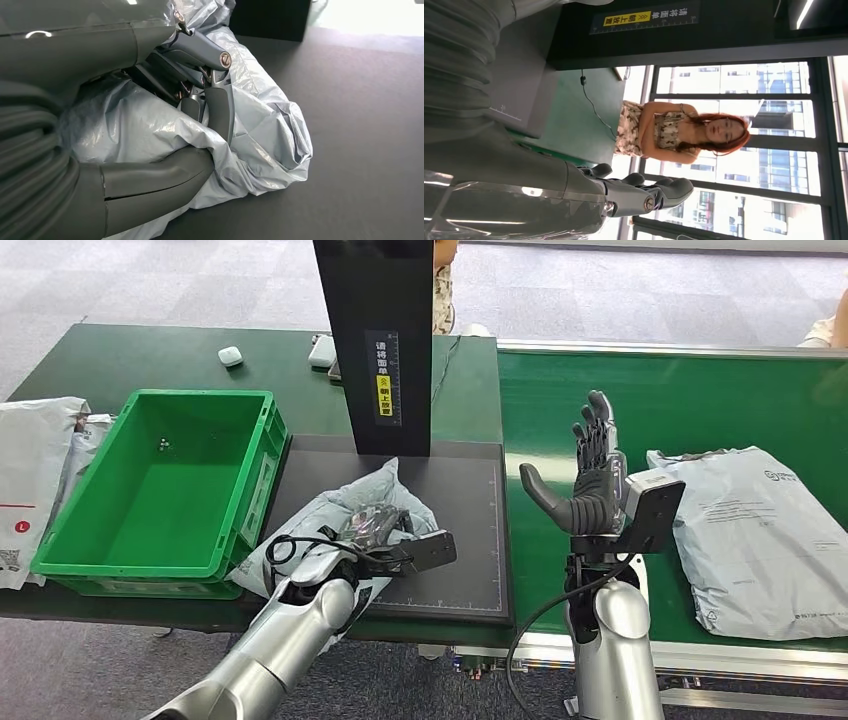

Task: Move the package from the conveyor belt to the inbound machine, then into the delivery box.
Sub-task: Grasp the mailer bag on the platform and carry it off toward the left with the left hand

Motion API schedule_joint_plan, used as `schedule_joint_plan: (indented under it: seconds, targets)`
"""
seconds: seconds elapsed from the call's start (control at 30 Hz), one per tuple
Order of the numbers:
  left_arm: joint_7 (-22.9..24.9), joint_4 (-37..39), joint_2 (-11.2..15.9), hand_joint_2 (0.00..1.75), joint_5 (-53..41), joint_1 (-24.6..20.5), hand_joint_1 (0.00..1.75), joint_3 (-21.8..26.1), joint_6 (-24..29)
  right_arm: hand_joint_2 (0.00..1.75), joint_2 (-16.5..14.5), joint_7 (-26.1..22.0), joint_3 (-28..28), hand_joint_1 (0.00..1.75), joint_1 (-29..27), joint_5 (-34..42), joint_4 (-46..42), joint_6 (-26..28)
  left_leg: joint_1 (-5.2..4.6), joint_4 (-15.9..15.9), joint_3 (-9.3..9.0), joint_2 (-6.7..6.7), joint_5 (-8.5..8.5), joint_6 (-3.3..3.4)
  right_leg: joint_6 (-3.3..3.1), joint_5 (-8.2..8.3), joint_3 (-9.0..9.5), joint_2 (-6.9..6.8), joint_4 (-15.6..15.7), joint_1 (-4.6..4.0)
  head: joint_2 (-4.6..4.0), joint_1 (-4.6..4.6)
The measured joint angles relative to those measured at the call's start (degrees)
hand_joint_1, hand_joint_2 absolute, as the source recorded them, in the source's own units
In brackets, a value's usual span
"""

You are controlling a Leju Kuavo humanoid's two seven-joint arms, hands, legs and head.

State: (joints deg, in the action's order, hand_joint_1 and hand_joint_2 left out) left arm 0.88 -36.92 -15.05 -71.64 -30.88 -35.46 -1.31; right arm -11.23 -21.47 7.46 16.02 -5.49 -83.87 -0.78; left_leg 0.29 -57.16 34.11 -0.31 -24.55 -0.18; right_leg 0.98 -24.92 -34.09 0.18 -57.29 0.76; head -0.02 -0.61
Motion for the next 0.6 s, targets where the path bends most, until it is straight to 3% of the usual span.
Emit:
schedule_joint_plan:
  seconds: [0.23,0.6]
  targets:
    - [-0.98,-2.34,1.02,1.75,-0.98,1.21,1.75,3.47,7.19,1.75,0.20,-0.28,-0.63,0.00,-0.84,0.40,-1.36,0.76,0.00,0.00,0.01,0.00,0.01,-0.01,-0.01,0.00,-0.02,0.00,0.00,-0.01,0.00,-0.01]
    - [-1.03,-4.92,1.82,1.75,-1.14,2.45,1.75,5.36,7.50,1.75,0.37,-0.29,-0.75,0.00,-1.25,0.48,-2.46,0.73,0.00,0.00,0.07,0.00,-0.01,0.01,0.00,-0.01,-0.07,0.00,0.00,0.03,0.00,0.00]
